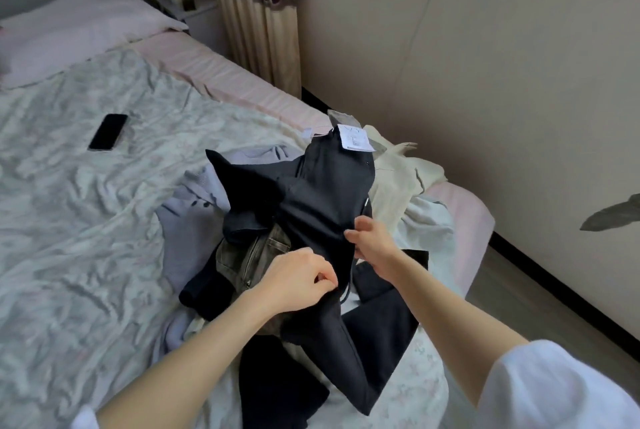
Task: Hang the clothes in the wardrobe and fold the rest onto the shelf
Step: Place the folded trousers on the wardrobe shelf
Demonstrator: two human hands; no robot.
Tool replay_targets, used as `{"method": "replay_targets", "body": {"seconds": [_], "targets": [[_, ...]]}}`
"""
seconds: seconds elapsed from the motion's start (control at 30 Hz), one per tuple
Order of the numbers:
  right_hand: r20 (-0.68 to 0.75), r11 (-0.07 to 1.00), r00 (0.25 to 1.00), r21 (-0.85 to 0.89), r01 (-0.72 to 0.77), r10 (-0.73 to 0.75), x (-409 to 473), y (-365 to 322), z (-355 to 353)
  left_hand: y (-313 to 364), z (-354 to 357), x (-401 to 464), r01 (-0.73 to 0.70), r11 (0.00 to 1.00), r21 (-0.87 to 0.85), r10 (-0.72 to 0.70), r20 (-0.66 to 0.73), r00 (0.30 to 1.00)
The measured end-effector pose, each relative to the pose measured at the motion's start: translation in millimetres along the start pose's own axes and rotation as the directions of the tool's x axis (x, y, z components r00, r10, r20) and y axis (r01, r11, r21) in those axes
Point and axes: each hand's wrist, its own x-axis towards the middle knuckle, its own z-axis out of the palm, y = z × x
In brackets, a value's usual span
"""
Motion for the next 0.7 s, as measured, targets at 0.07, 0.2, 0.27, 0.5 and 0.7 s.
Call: {"method": "replay_targets", "body": {"seconds": [0.07, 0.2, 0.27, 0.5, 0.7], "targets": [[0.069, 0.992, 0.998, -0.127, 0.008, 0.000, -18, 12, -5, -2, -4, 5, 0.007, 1.000, -0.006, -0.008, -0.218, 0.976], [0.180, 0.933, 0.972, -0.352, -0.079, 0.150, -55, 61, -24, -6, -12, 37, 0.156, 0.974, 0.165, -0.054, -0.500, 0.864], [0.178, 0.896, 0.954, -0.417, -0.151, 0.243, -70, 87, -37, -11, -11, 57, 0.251, 0.922, 0.295, -0.125, -0.388, 0.913], [0.029, 0.868, 0.956, -0.428, -0.251, 0.291, -64, 99, -63, -22, 20, 82, 0.382, 0.812, 0.442, -0.337, -0.179, 0.924], [-0.107, 0.908, 0.986, -0.388, -0.158, 0.126, -41, 87, -71, -38, 20, 73, 0.385, 0.913, 0.133, -0.362, -0.167, 0.917]]}}
